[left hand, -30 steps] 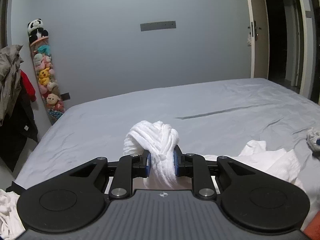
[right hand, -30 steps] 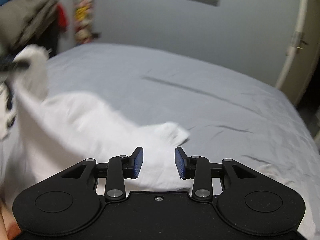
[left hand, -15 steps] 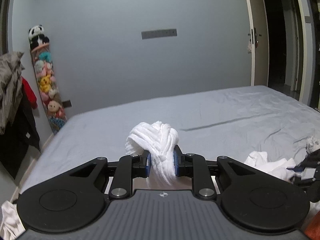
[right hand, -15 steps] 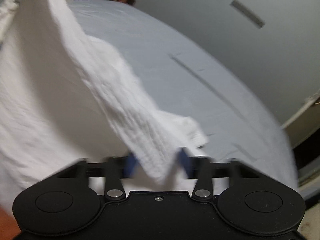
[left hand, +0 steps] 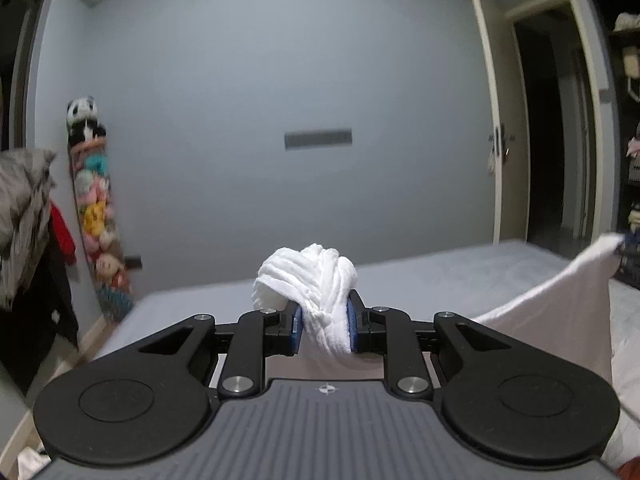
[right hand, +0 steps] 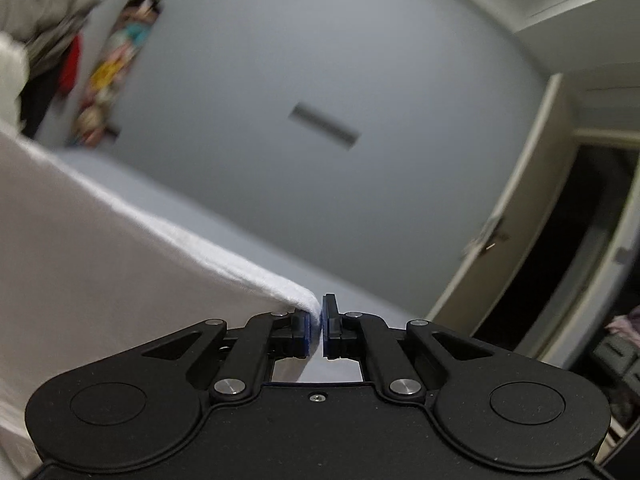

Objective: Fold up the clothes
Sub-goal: 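Lift the shirt with both grippers and shake it out in the air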

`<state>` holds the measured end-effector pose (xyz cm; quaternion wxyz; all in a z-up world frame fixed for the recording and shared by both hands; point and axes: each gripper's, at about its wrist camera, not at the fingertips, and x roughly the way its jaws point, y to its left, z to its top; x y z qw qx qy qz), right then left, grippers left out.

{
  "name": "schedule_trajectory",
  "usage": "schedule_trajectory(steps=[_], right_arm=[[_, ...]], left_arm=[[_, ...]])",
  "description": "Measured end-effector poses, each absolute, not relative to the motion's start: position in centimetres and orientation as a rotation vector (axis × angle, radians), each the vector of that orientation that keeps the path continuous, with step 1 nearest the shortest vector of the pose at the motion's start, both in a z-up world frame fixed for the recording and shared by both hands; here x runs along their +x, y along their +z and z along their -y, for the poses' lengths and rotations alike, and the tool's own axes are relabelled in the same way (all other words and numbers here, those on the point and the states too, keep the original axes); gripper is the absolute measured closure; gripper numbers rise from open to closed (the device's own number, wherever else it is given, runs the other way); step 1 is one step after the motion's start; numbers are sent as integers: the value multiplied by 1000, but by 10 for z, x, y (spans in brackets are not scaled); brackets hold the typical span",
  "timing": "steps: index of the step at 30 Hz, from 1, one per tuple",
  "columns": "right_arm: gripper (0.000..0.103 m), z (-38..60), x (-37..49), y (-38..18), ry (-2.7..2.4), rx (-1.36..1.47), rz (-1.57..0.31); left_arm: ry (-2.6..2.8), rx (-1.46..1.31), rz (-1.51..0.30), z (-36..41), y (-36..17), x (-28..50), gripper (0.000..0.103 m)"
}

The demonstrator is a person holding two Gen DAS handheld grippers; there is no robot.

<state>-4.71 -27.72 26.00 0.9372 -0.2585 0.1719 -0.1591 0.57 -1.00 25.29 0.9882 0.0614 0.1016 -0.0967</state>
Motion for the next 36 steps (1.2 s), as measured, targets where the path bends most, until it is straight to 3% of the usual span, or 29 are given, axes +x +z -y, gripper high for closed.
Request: schedule_trajectory(steps=[16,22,28,32,36], right_arm=[[100,255,-132,475,-467,-519,37],[100,251,-158,522,-470,-512,112],[100,257,-133,498,-424,-530,20],[100,268,-87,434,-383,-534,-136],[100,278,-56,369,-363,-534,-250]], left_arm=[[-134,221,245,19,410,-100,83],[-121,281,162,30,441,-90,83],[-156,261,-66,27,382,-30,83],[-189,231,-235,25,318,14,83],[-266,187,-429,34,220,54,83]])
